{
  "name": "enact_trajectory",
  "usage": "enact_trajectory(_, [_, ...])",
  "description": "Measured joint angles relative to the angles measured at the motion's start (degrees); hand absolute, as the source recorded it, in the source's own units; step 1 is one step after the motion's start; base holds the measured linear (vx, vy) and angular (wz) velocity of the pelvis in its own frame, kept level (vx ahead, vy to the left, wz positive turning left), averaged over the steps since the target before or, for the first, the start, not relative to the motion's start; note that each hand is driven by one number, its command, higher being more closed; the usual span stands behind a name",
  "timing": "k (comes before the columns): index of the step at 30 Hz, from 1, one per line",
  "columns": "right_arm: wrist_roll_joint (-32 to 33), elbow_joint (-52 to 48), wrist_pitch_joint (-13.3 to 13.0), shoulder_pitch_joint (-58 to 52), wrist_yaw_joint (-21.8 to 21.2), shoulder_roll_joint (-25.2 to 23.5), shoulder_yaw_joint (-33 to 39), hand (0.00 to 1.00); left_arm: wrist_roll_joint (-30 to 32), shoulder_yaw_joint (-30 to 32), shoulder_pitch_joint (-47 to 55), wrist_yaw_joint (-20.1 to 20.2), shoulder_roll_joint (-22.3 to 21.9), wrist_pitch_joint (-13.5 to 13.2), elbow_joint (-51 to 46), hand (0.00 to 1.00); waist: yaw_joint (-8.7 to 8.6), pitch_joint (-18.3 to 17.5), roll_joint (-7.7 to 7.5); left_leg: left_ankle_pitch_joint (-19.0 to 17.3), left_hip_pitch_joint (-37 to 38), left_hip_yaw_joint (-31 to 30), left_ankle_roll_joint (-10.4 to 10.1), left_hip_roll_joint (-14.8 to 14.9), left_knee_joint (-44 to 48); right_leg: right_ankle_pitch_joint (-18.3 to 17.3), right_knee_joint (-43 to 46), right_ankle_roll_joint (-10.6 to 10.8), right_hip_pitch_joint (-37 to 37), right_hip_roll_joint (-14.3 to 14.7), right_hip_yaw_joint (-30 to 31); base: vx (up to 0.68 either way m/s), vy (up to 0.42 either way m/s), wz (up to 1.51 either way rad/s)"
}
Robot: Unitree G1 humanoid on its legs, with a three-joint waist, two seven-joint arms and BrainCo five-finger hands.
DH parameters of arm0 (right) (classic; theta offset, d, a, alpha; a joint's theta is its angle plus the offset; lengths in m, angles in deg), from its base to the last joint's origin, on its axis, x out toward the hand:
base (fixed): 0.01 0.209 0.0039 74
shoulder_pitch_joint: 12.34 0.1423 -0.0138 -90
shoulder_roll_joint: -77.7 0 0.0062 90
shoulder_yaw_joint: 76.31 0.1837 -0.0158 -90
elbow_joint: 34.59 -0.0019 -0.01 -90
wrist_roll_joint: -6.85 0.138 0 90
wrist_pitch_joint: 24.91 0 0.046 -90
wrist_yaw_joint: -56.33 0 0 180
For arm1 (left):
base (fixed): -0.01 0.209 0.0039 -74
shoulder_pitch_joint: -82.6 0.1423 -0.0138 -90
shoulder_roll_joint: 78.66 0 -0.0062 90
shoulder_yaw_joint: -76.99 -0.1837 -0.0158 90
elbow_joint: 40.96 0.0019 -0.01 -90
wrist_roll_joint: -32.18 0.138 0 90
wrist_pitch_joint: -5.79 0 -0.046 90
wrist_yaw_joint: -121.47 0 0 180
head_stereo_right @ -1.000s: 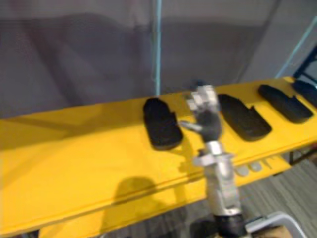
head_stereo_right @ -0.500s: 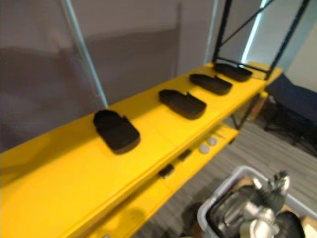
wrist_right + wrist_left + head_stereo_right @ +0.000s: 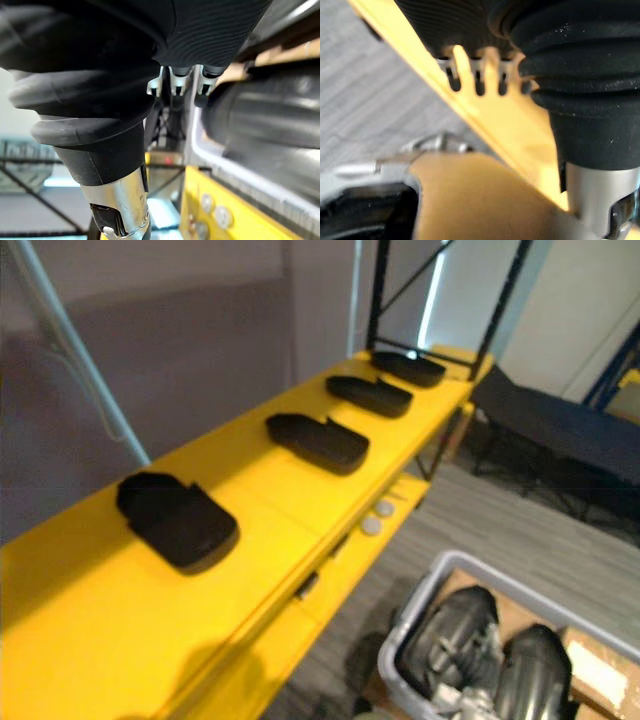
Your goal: Walk over and take plastic housings, then place them on the shelf
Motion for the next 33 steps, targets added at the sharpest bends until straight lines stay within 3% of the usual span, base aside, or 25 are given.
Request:
enact_trajectory(1, [0.1,-0.2,-0.9,2.8,-0.1,2.2,-0.2,0.0,-2.4,0.4,0.3,-0.4,-1.5,-1.0,0.5,0.0,0.8,1.4,1.7,-3.6,-2.4,-9.3,1.4,-0.6,3.6,0.3,0.0,-0.1,-1.3,1.3,3.2,0.04,0.055,-1.33])
enact_trajectory(3, [0.5,0.3,-0.9,6.7,-0.6,4.5,-0.1,0.0,-2.9,-0.8,0.6,-2.2,-2.9,-2.5,0.5,0.0,2.1,2.5,4.15,-6.4,-3.5,-18.6,2.5,-2.2,3.4,1.5,-0.6,0.5,-3.1,2.8,6.3,-0.02,0.161,-0.96])
enact_trajectory(4, [0.7,0.2,-0.9,8.7,-0.7,4.7,-0.2,0.0,-2.8,-2.1,0.6,-3.4,-2.9,-4.0,0.5,0.0,1.97,2.9,4.58,-6.8,-2.8,-21.1,1.6,-3.0,0.7,2.0,-0.6,1.2,-4.5,3.8,6.7,-0.03,0.123,-0.52])
enact_trajectory(6, [0.7,0.3,-0.9,10.1,-0.9,4.6,-1.2,0.0,-2.8,-5.9,0.0,-3.3,-1.2,-4.9,0.3,0.0,2.15,4.0,4.25,-7.1,-2.7,-21.3,0.6,-3.3,-0.6,3.0,-1.1,1.4,-5.1,3.6,6.9,-0.09,0.08,-0.13])
enact_trajectory(9, [1.5,1.7,-0.9,10.0,-0.6,4.6,-2.5,0.0,-2.3,-9.1,-1.0,-3.2,-0.6,-4.3,0.5,0.0,1.95,4.2,4.23,-8.1,-2.4,-22.9,-1.1,-3.8,-0.6,3.3,-0.3,1.6,-5.5,3.8,8.3,-0.12,0.077,-0.21])
enact_trajectory(11, [1.7,2.6,-0.9,9.8,-0.6,4.6,-2.5,0.0,-1.8,-9.5,-1.9,-2.8,-0.5,-3.6,0.5,0.0,1.86,6.1,4.4,-11.5,-1.8,-25.5,-1.9,-5.1,0.3,3.9,3.4,2.5,-7.7,4.4,11.0,-0.19,0.106,-0.58])
enact_trajectory(13, [1.8,3.4,-0.9,8.9,-0.7,3.8,-2.6,0.0,-0.8,-9.7,-2.6,-3.2,0.2,-3.6,0.4,0.0,1.76,7.5,3.24,-12.2,-1.3,-24.8,-2.1,-6.2,1.6,4.4,4.2,3.2,-7.7,4.5,12.5,-0.26,0.077,-0.53])
enact_trajectory(14, [3.0,3.3,-1.0,5.7,-1.4,2.0,-2.6,0.0,-0.9,-9.3,-2.5,-3.2,1.1,-3.4,-0.5,0.0,1.49,8.8,1.22,-12.2,-0.4,-23.7,-1.2,-7.0,2.5,2.7,2.0,0.1,-6.2,3.3,11.1,-0.32,0.028,-0.42])
enact_trajectory(15, [3.6,3.5,-1.0,4.5,-1.9,1.6,-2.4,0.0,-1.1,-9.1,-2.3,-3.4,1.2,-2.9,-0.8,0.0,1.61,8.7,1.4,-11.9,-0.2,-23.2,-0.7,-6.6,2.2,0.7,1.2,-2.7,-5.9,2.9,8.5,-0.34,0.019,-0.47])
enact_trajectory(16, [3.7,4.0,-1.4,3.7,-2.6,1.0,-2.5,0.0,-2.2,-9.0,-1.9,-3.7,0.6,-2.5,-1.4,0.0,1.8,8.3,3.03,-10.8,-0.4,-22.1,-0.3,-4.8,1.3,-2.4,1.5,-5.0,-6.2,2.6,4.1,-0.22,-0.065,-0.62])
enact_trajectory(18, [3.8,4.1,-3.3,4.0,-4.4,0.6,-3.7,0.0,-4.6,-7.8,-1.7,-3.8,0.2,-1.7,-1.7,0.0,2.51,8.1,3.2,-8.4,-1.3,-19.0,-2.3,-2.0,0.9,-2.8,15.3,-5.2,-11.2,2.5,-3.8,-0.17,-0.138,-0.58])
enact_trajectory(19, [3.3,4.0,-4.6,4.2,-4.6,0.6,-4.1,0.0,-5.1,-6.6,-2.0,-3.8,0.0,-1.3,-1.7,0.0,2.85,8.1,3.31,-7.1,-1.8,-19.3,-3.0,-0.9,0.5,-5.1,26.3,-5.9,-11.9,1.7,-6.6,-0.11,-0.136,-0.1])
enact_trajectory(20, [2.7,4.0,-5.2,4.4,-4.4,0.4,-4.3,0.0,-5.1,-6.5,-2.0,-3.9,0.1,-1.3,-1.7,0.0,3.29,8.0,3.09,-6.4,-1.9,-19.6,-3.3,-0.5,-0.1,-6.5,30.7,-5.6,-11.5,0.9,-6.9,-0.1,-0.186,0.1])
enact_trajectory(21, [1.6,4.0,-5.9,5.3,-4.2,0.2,-4.9,0.0,-5.0,-5.5,-2.0,-4.0,0.3,-1.2,-1.8,0.0,4.23,7.5,2.6,-5.5,-3.3,-20.4,-4.2,0.1,-0.1,-10.0,37.3,-5.8,-10.6,-1.5,-7.8,-0.07,-0.222,0.16])
enact_trajectory(22, [0.7,4.0,-6.2,6.8,-3.0,0.1,-6.3,0.0,-4.6,-3.2,-2.1,-4.5,0.8,-0.8,-2.8,0.0,4.57,6.8,1.11,-5.4,-5.9,-21.5,-5.1,0.5,2.2,-9.9,38.7,-4.6,-11.1,-2.5,-9.0,-0.09,-0.225,0.2])
enact_trajectory(23, [0.2,4.1,-6.3,7.8,-2.0,-0.2,-6.8,0.0,-4.1,-1.8,-2.4,-4.5,0.6,-0.3,-2.9,0.0,4.44,7.1,1.55,-6.2,-7.3,-23.3,-6.0,0.7,3.5,-9.5,37.9,-4.8,-11.4,-1.2,-10.8,-0.14,-0.184,-0.02])
enact_trajectory(24, [0.0,4.3,-6.3,9.4,-0.1,-0.7,-7.3,0.0,-3.4,0.2,-2.3,-4.4,0.4,0.0,-2.6,0.0,5.75,6.8,1.75,-7.9,-10.0,-25.5,-5.3,-2.0,6.4,-9.2,30.8,-4.6,-9.4,0.2,-11.1,-0.13,-0.054,-0.53])
enact_trajectory(25, [0.0,4.5,-6.4,11.4,2.0,-0.7,-7.3,0.0,-1.7,1.3,-1.5,-4.2,-0.1,-0.3,-1.4,0.0,7.37,6.6,4.54,-8.4,-10.2,-25.1,-0.7,-2.0,5.9,-9.5,24.7,-5.3,-7.0,2.5,-9.4,-0.09,-0.002,-0.87])
enact_trajectory(26, [0.0,4.9,-6.1,12.9,2.6,-1.4,-7.8,0.0,-1.0,2.3,-0.9,-4.1,0.6,-0.6,-1.3,0.0,7.82,7.1,3.59,-7.3,-9.3,-22.5,-2.1,-0.8,5.3,-11.3,31.1,-8.7,-8.2,0.8,-9.4,-0.08,-0.086,-0.78])
enact_trajectory(27, [0.0,4.1,-5.4,12.5,3.9,-1.4,-8.0,0.0,0.3,2.7,-0.2,-3.9,1.8,-0.4,-0.3,0.0,7.38,6.6,2.83,-6.8,-9.2,-22.6,-2.9,-0.1,5.2,-13.0,40.3,-10.0,-9.3,-3.5,-8.9,-0.09,-0.16,-0.42])
enact_trajectory(28, [0.0,3.9,-4.2,11.6,4.9,-1.3,-8.0,0.0,0.8,2.7,0.8,-3.3,2.8,-0.9,-0.2,0.0,7.76,5.7,3.11,-6.1,-9.1,-22.7,-4.3,2.2,4.8,-12.2,43.7,-9.0,-9.2,-6.5,-7.7,-0.11,-0.295,-0.22])
enact_trajectory(29, [0.0,3.9,-3.5,11.4,5.5,-1.3,-8.2,0.0,0.8,2.7,1.2,-3.0,3.2,-1.2,-0.1,0.0,7.8,5.5,3.28,-5.4,-9.1,-22.8,-5.4,3.5,4.2,-11.7,43.8,-8.3,-9.1,-7.3,-6.7,-0.07,-0.314,-0.27])
enact_trajectory(30, [0.0,3.2,-2.3,10.6,5.8,-1.3,-8.2,0.0,0.5,2.8,1.3,-2.8,3.8,-1.5,0.5,0.0,7.54,5.5,3.42,-4.0,-9.4,-22.7,-7.7,6.1,3.1,-10.9,42.6,-7.0,-9.1,-8.3,-4.4,-0.09,-0.433,-0.32])
enact_trajectory(32, [0.0,1.5,-1.3,9.2,6.2,-1.3,-8.2,0.0,-0.7,2.9,1.3,-2.3,4.0,-1.7,0.6,0.0,7.05,5.2,2.84,-2.4,-10.6,-22.6,-10.8,9.2,2.9,-10.0,39.4,-5.1,-8.8,-9.5,-2.3,-0.08,-0.476,-0.34])
enact_trajectory(33, [-0.1,0.5,-1.2,7.7,6.3,-1.3,-8.1,0.0,-1.9,3.0,1.3,-1.9,3.8,-1.8,0.5,0.0,7.02,4.7,1.43,-1.4,-10.7,-22.2,-12.9,10.2,2.8,-9.4,36.7,-2.2,-8.8,-11.3,-3.6,-0.05,-0.507,-0.36])
